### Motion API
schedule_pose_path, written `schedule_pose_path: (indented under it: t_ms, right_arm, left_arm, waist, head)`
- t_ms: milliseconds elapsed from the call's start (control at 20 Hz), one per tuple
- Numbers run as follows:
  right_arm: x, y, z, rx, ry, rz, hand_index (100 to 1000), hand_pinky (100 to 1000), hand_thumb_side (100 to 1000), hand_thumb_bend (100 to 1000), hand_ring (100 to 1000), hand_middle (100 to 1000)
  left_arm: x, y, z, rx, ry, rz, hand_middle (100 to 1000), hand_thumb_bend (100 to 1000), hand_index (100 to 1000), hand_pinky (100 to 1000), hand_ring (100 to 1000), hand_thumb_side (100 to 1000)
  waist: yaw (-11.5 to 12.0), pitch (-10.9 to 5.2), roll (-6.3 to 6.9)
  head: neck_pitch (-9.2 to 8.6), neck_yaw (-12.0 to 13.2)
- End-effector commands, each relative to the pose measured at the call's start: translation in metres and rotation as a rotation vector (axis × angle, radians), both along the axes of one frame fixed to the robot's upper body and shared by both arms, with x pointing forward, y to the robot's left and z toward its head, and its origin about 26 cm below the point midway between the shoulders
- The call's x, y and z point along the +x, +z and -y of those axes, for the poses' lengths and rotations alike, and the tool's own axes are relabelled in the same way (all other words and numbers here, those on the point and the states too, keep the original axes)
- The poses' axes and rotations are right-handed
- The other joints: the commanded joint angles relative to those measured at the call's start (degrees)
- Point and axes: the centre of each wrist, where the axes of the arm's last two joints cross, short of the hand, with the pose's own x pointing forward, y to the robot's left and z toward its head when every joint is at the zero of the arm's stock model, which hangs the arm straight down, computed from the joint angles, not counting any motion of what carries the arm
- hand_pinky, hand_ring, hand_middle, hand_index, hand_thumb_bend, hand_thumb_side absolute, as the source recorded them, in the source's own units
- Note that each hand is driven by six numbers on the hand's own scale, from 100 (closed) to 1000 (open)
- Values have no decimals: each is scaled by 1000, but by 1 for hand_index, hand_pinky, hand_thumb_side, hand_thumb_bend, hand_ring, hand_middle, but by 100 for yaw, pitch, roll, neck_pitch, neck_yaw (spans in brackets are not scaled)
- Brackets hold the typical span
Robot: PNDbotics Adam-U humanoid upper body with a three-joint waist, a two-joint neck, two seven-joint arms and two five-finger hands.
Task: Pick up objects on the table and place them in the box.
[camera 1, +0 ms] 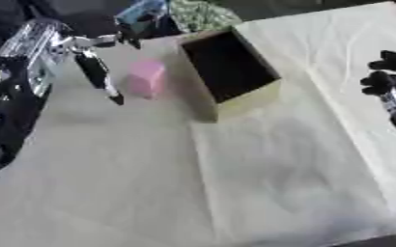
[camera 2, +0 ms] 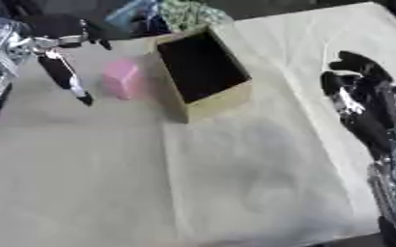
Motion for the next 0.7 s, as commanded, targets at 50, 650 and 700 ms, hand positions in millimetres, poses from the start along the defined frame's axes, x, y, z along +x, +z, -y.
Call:
schedule_pose_path:
  t_ms: [50,650,700]
  right_arm:
    - [1,8,0,-11,12,23,859,654,630,482,668,723]
    - [3,11,-3,-12,32,30,857,653,628,487,667,721]
    - [3,12,-4,-13,34,31,857,653,628,486,667,721]
  left_arm:
    - [1,17,-2,-1,17,77,766,924,841,836,779,376]
    - [7,8,-6,-20,62,179,769,925,840,844,789,359]
    - [7,7,-7,-24,66,183,769,925,840,845,789,356]
  waist:
    - [-21,-73,-19]
    - [-229,-23,18]
    - [-255,-13,24]
  head:
    - [-87,31]
    - [-186,108]
    - [-194,122]
